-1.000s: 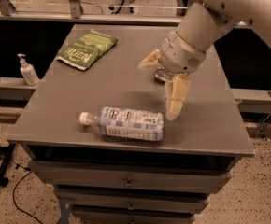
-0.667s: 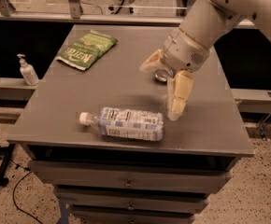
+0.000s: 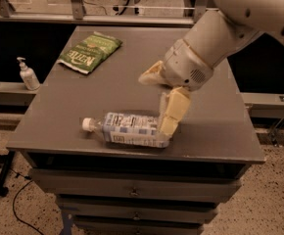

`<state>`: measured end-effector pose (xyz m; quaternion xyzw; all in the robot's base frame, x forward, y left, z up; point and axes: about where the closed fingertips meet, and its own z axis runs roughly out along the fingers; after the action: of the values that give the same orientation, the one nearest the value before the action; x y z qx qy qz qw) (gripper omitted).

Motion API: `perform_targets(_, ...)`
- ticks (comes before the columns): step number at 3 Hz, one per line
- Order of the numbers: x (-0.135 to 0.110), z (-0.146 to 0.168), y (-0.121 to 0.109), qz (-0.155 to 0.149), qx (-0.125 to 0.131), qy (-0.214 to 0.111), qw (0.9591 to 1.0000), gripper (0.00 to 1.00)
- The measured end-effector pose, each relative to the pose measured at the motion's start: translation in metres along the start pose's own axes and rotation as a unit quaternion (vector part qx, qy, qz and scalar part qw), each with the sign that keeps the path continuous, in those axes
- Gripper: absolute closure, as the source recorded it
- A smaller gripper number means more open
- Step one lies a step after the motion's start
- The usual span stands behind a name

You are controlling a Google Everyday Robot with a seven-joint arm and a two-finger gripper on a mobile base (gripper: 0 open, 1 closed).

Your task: Pick blue plastic bottle

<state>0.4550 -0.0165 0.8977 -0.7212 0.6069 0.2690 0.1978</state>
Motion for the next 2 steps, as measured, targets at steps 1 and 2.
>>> perform_targets(1, -0.01, 0.026, -0.002, 0.014, 0.042, -0.001, 0.999, 0.0)
perform_targets(2, -0.013, 0.045, -0.009, 0.024, 0.079, 0.025, 0.9963, 0.0)
